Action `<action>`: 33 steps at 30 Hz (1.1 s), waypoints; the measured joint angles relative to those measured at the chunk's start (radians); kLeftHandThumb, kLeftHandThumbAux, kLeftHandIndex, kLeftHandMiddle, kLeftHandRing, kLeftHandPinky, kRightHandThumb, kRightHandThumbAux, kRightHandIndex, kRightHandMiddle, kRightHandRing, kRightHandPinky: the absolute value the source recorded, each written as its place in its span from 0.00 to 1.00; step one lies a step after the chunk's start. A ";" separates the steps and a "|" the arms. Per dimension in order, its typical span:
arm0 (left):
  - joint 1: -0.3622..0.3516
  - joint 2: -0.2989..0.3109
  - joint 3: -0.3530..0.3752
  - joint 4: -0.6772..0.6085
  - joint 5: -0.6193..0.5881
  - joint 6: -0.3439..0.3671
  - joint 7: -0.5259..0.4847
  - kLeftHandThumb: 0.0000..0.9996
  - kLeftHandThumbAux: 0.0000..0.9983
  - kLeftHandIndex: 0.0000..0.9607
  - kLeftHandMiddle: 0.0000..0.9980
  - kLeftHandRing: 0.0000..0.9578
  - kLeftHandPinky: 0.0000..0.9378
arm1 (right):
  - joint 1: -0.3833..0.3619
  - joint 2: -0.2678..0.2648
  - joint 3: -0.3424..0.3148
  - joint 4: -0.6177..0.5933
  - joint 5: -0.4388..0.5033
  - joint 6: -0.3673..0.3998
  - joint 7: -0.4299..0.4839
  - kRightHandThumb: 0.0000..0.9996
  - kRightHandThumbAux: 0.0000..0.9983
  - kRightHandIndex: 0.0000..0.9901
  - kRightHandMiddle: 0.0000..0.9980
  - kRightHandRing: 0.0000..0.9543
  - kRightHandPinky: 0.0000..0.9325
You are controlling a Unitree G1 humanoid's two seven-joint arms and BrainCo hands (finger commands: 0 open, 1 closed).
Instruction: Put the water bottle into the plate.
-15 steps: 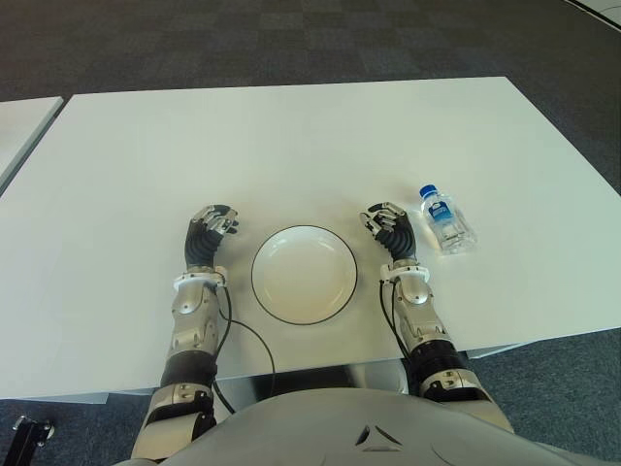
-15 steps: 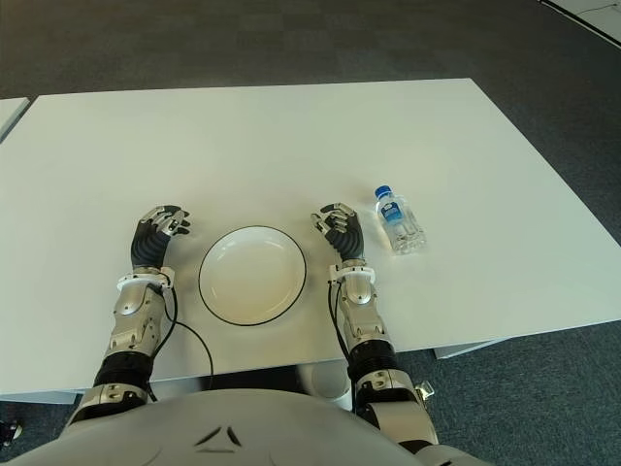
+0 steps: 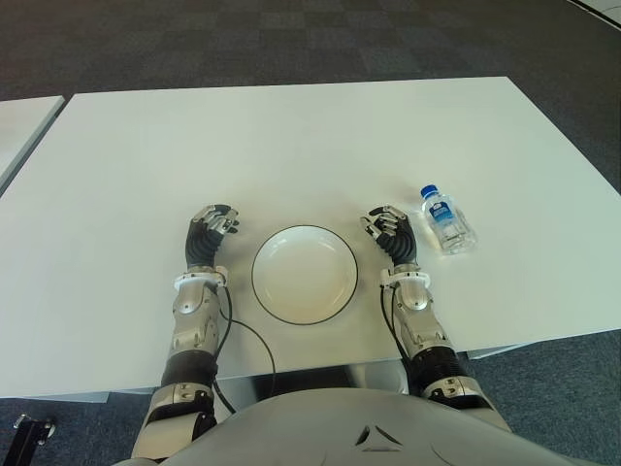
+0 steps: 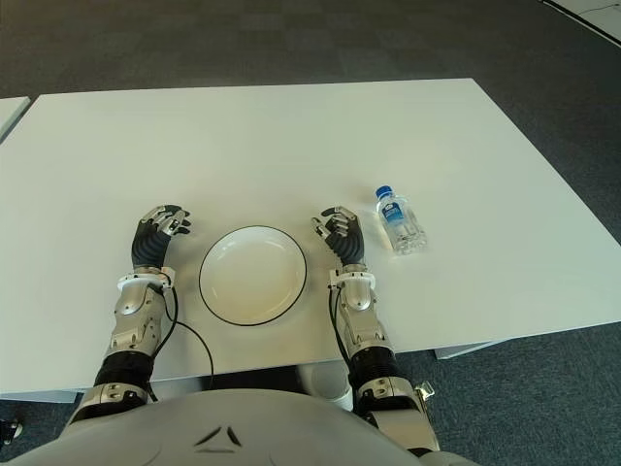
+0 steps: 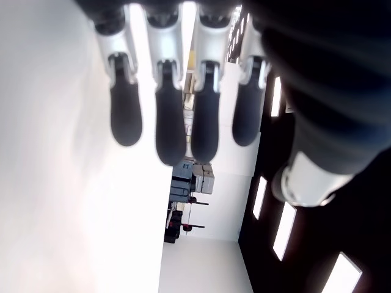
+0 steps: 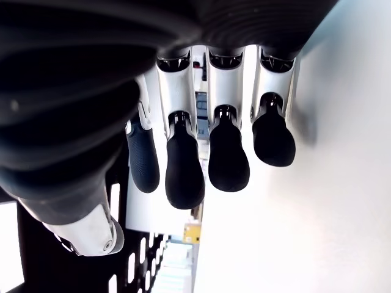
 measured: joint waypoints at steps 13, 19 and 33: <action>0.004 -0.002 0.000 -0.004 0.000 0.001 0.000 0.84 0.67 0.46 0.46 0.54 0.54 | 0.034 -0.079 0.064 -0.072 -0.373 -0.060 -0.418 0.55 0.65 0.19 0.27 0.28 0.31; 0.003 -0.002 0.000 -0.004 -0.001 0.001 0.000 0.84 0.67 0.46 0.46 0.54 0.54 | 0.034 -0.123 0.074 -0.127 -0.463 -0.030 -0.505 0.48 0.58 0.04 0.07 0.07 0.09; 0.004 -0.001 0.001 -0.004 -0.002 0.001 0.000 0.84 0.68 0.45 0.47 0.55 0.56 | 0.070 -0.172 0.062 -0.224 -0.601 0.186 -0.694 0.53 0.34 0.00 0.00 0.00 0.00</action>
